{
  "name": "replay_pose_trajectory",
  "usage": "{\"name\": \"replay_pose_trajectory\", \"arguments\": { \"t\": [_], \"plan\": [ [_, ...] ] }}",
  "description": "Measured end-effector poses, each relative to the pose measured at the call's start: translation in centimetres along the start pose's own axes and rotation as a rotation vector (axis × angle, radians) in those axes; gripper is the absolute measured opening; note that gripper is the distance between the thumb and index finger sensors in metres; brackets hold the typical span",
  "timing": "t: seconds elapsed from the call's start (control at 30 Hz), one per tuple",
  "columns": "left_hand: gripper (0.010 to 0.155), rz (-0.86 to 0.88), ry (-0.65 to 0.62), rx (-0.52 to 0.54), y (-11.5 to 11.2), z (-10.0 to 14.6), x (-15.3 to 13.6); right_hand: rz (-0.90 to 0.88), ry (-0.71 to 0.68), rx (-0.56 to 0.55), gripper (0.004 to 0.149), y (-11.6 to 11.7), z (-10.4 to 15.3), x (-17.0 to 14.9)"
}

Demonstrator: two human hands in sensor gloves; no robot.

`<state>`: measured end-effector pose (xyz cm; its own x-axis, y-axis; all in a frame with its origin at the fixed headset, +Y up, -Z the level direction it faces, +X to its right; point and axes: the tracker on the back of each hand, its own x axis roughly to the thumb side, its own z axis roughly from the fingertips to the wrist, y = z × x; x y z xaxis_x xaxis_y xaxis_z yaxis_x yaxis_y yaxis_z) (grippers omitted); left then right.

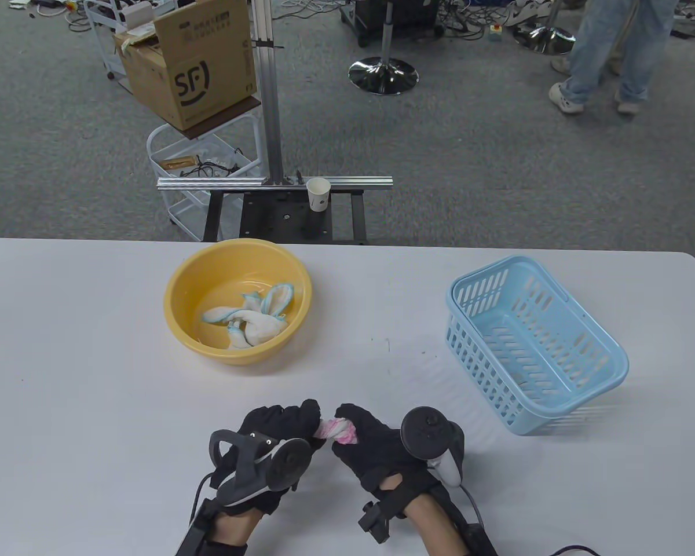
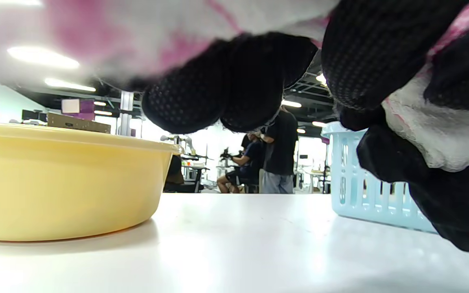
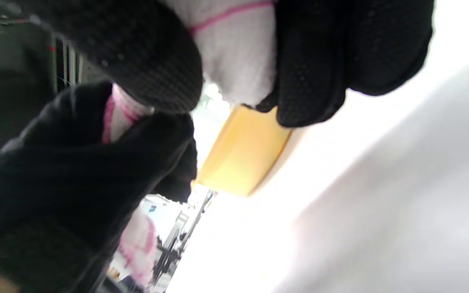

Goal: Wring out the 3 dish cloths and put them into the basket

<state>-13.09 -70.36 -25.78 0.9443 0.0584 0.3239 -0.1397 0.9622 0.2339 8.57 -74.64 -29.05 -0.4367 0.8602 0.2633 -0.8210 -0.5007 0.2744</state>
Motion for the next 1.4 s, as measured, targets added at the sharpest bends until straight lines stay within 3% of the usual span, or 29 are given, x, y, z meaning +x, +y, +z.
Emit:
{"name": "replay_pose_trajectory", "arguments": {
  "t": [0.17,0.4,0.67,0.83,1.03,1.17,1.4],
  "plan": [
    [0.061,0.055,0.061,0.037,0.5,0.2,-1.4,0.175,-0.073,-0.187,0.063,-3.2,0.7,1.0],
    [0.058,0.133,0.120,0.007,-0.2,0.1,-2.7,0.328,-0.078,-0.472,0.062,-8.6,1.5,3.4],
    [0.058,0.166,0.110,-0.026,-0.8,0.0,-2.5,0.498,0.207,-0.703,0.065,-16.2,2.2,4.4],
    [0.058,0.191,0.113,-0.033,-0.9,0.0,-2.6,0.553,0.436,-0.754,0.067,-18.6,2.9,2.8],
    [0.058,0.228,0.136,-0.045,-1.1,0.0,-3.2,0.625,0.638,-0.736,0.075,-19.6,3.4,0.4],
    [0.058,0.240,0.146,-0.059,-1.4,0.0,-3.4,0.626,0.713,-0.723,0.076,-19.9,3.7,-1.0],
    [0.058,0.251,0.150,-0.073,-1.5,-0.1,-3.5,0.643,0.691,-0.687,0.071,-19.6,3.9,-1.9]
  ]
}}
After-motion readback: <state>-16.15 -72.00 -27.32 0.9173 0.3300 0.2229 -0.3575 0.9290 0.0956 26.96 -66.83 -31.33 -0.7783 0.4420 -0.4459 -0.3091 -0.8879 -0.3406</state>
